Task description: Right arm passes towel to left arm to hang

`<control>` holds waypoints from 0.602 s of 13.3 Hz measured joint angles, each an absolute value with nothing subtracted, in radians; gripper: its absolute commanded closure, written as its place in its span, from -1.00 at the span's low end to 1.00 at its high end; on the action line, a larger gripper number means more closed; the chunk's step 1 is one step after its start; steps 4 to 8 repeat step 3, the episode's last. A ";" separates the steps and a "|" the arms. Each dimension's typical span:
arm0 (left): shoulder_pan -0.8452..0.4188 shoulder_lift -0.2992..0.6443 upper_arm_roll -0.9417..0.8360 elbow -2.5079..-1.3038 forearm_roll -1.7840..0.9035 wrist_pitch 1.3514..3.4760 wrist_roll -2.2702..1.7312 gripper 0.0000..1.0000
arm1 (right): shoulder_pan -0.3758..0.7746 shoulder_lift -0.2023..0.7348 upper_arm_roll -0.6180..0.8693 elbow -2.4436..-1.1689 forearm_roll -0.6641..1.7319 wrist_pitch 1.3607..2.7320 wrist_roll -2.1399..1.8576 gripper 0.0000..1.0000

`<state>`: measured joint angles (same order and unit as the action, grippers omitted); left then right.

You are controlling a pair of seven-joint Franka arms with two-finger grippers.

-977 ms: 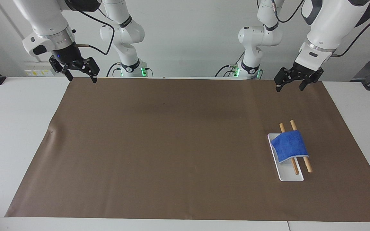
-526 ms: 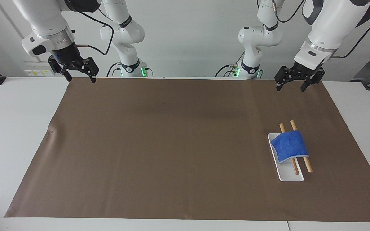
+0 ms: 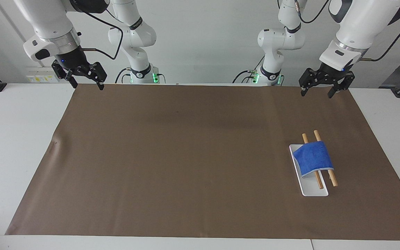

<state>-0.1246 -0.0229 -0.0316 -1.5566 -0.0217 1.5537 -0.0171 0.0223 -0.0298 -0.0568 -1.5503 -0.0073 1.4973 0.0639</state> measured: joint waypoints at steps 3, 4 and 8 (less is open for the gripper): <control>-0.125 -0.027 -0.033 -1.557 -0.022 1.554 -0.017 -1.00 | 0.022 -0.030 -0.057 -1.551 -0.007 1.497 0.064 -1.00; -0.125 -0.027 -0.033 -1.557 -0.022 1.554 -0.017 -1.00 | 0.022 -0.030 -0.057 -1.551 -0.007 1.497 0.064 -1.00; -0.125 -0.027 -0.033 -1.557 -0.022 1.554 -0.017 -1.00 | 0.022 -0.030 -0.057 -1.551 -0.007 1.497 0.064 -1.00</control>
